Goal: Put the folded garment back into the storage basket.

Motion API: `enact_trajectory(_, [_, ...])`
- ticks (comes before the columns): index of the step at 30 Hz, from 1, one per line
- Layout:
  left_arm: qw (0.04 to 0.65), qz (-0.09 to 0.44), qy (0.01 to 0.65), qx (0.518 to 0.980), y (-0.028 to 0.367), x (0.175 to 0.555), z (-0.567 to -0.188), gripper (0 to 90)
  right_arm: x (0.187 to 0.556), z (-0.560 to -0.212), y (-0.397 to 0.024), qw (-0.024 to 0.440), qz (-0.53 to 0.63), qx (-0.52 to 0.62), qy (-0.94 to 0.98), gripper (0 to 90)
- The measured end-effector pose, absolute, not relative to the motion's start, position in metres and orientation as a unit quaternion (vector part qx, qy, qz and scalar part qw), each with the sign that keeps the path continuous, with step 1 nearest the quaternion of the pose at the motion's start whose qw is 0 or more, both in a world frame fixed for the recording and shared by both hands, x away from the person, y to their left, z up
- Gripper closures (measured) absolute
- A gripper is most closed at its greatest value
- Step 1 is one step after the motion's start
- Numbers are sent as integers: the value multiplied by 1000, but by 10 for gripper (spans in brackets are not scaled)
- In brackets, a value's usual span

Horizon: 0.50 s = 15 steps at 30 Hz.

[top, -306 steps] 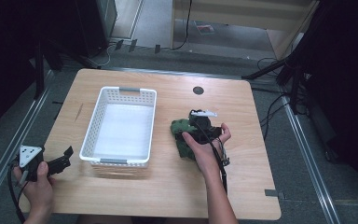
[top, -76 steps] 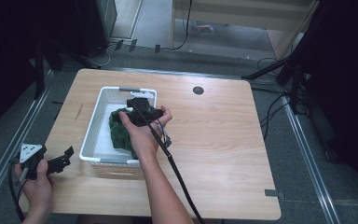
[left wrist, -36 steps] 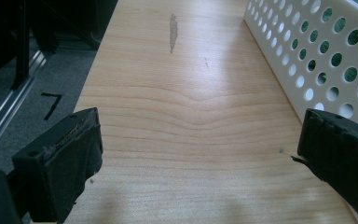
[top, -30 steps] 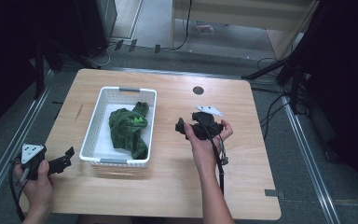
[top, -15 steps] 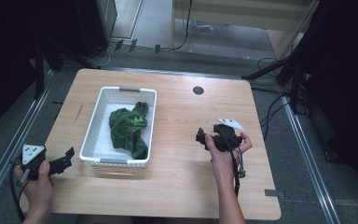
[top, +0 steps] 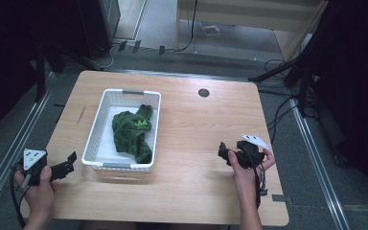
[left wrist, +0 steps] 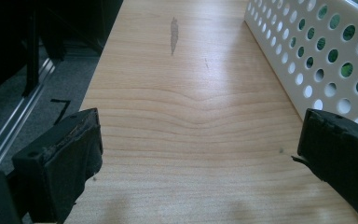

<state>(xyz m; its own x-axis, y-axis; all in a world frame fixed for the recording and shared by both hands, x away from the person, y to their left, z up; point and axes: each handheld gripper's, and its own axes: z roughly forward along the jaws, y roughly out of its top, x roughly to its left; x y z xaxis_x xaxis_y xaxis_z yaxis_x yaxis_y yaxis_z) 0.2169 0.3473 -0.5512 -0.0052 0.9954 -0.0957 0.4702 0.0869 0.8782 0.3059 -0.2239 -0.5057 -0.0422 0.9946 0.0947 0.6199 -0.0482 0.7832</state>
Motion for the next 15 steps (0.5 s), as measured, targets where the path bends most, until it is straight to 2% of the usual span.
enact_trajectory(15, [391, 339, 622, 588, 347, 215, -551, 7, 278, -534, -277, 289, 333, 662, 606, 0])
